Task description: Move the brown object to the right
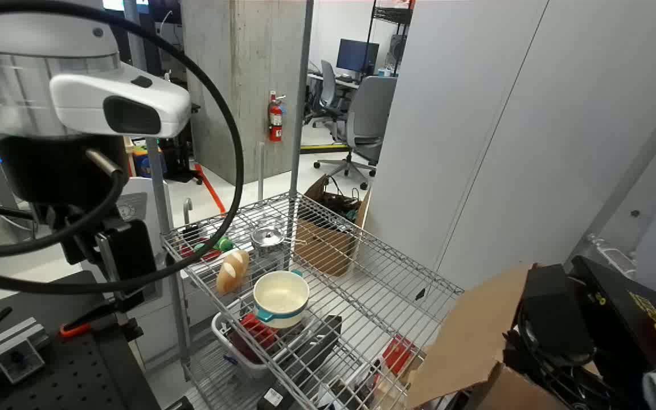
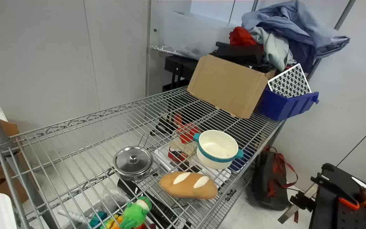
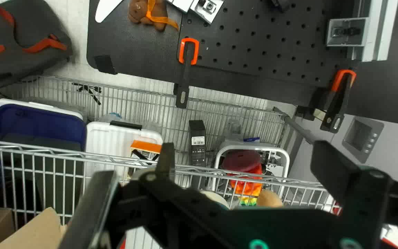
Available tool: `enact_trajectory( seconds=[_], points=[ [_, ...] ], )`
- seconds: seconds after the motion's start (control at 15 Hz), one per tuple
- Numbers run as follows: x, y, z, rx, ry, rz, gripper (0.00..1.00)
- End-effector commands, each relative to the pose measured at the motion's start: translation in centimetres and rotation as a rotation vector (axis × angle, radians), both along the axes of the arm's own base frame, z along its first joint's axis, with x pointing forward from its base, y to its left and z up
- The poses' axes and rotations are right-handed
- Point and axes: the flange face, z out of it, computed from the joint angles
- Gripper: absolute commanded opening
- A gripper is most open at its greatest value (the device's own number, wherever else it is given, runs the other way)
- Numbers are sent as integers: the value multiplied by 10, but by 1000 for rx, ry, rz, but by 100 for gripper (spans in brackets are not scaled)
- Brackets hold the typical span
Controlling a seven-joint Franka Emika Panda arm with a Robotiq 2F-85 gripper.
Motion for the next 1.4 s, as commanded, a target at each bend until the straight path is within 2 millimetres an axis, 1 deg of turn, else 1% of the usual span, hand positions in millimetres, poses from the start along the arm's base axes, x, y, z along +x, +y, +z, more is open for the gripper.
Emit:
enact_trajectory(
  seconds=[0.0,0.6,0.73,0.87,1.0,1.13,1.33],
  points=[
    [0,0,1,0,1,0,100],
    [0,0,1,0,1,0,100],
    [11,3,-5,-4,0,9,100],
    [30,12,-15,-10,-1,26,100],
    [55,29,-33,-5,-4,66,100],
    [77,53,-53,4,-14,103,100],
    [107,105,-83,-3,-20,186,100]
  ],
)
